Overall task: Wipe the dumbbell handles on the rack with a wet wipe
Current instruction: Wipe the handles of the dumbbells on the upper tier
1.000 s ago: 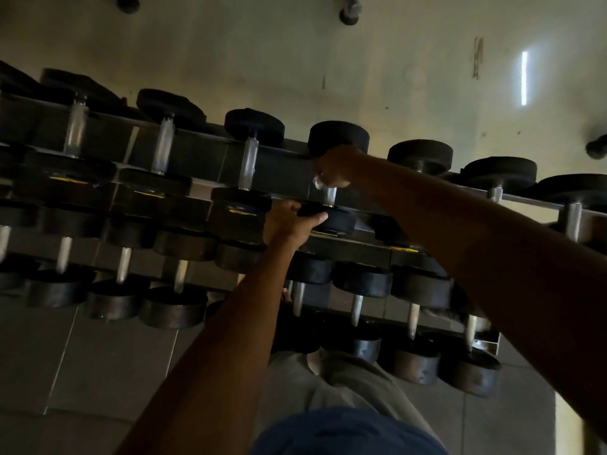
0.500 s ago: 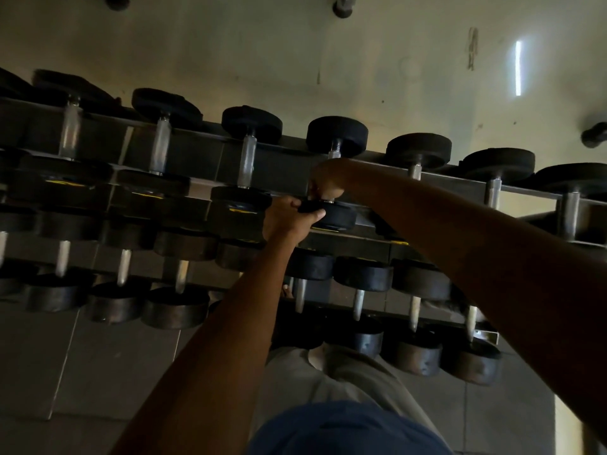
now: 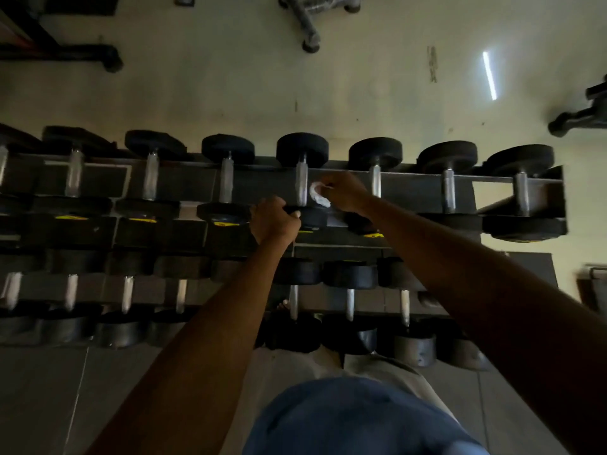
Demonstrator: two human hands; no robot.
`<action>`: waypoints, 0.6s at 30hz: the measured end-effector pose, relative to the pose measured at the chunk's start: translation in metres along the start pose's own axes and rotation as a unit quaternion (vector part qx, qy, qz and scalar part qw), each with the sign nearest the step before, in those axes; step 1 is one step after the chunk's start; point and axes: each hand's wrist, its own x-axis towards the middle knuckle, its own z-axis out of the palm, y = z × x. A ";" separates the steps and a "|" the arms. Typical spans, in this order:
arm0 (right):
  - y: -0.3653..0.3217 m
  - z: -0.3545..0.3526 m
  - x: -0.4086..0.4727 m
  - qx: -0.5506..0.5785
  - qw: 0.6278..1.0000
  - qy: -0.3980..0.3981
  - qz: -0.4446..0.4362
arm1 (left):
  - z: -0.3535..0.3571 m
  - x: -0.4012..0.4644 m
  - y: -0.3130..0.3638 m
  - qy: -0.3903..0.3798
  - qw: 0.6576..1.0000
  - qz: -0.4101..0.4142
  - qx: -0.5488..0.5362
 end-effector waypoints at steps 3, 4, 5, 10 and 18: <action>0.034 -0.020 -0.027 0.091 0.992 0.065 0.058 | 0.012 -0.013 0.025 0.017 0.998 0.036 -0.058; 0.045 -0.029 -0.035 0.110 0.989 0.074 0.067 | 0.019 -0.018 0.033 0.007 0.996 0.042 -0.079; 0.056 -0.037 -0.042 0.126 0.986 0.080 0.078 | 0.026 -0.023 0.043 -0.003 0.994 0.044 -0.101; 0.100 -0.071 -0.070 0.150 0.980 0.102 0.081 | 0.063 -0.047 0.098 -0.096 0.985 0.015 -0.143; 0.145 -0.088 -0.068 0.087 0.994 0.048 0.036 | 0.100 -0.052 0.133 -0.176 0.980 -0.018 -0.088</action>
